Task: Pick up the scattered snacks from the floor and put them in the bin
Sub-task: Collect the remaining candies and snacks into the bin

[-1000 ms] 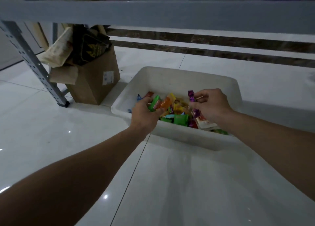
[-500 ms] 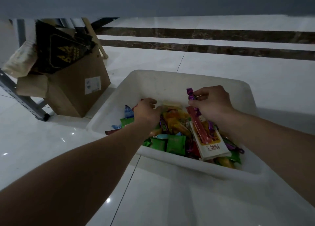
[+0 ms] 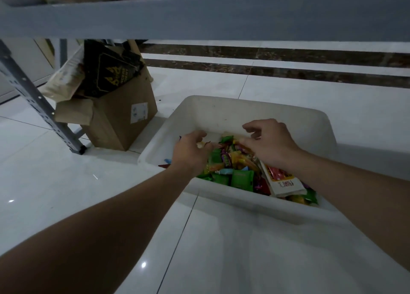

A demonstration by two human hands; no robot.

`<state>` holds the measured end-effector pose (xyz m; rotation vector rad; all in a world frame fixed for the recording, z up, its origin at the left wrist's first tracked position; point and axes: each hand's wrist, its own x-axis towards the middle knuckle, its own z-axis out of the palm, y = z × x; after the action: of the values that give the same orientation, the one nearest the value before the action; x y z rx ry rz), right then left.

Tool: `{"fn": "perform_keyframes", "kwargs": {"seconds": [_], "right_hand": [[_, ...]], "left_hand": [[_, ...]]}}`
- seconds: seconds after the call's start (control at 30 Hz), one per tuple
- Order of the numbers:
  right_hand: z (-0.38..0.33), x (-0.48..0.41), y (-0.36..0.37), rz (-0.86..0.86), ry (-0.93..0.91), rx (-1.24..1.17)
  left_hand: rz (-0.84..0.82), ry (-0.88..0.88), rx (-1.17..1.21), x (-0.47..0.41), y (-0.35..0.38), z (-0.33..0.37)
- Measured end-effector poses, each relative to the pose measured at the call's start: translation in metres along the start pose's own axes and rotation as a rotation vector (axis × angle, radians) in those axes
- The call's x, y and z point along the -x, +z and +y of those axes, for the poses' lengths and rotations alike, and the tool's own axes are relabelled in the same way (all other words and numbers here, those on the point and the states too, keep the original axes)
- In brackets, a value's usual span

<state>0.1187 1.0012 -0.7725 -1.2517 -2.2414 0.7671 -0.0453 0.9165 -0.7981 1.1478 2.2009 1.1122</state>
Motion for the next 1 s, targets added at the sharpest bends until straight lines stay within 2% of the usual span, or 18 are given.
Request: {"fn": "perform_keyframes", "kwargs": {"seconds": [0.37,0.67,0.83,1.0], "right_hand": [[-0.061,0.101,0.000,0.017,0.020,0.102],[-0.058,0.206,0.039,0.049,0.281,0.105],[-0.043,0.271,0.060,0.003,0.413,0.082],[-0.025,0.321,0.068,-0.099,0.488,0.146]], "left_hand": [[-0.077,0.220,-0.038,0.085,-0.052,-0.009],[-0.285,0.242,-0.056,0.130,-0.060,-0.067],[-0.500,0.226,-0.085,0.174,-0.038,-0.100],[-0.773,0.301,-0.211,0.220,-0.022,-0.131]]}}
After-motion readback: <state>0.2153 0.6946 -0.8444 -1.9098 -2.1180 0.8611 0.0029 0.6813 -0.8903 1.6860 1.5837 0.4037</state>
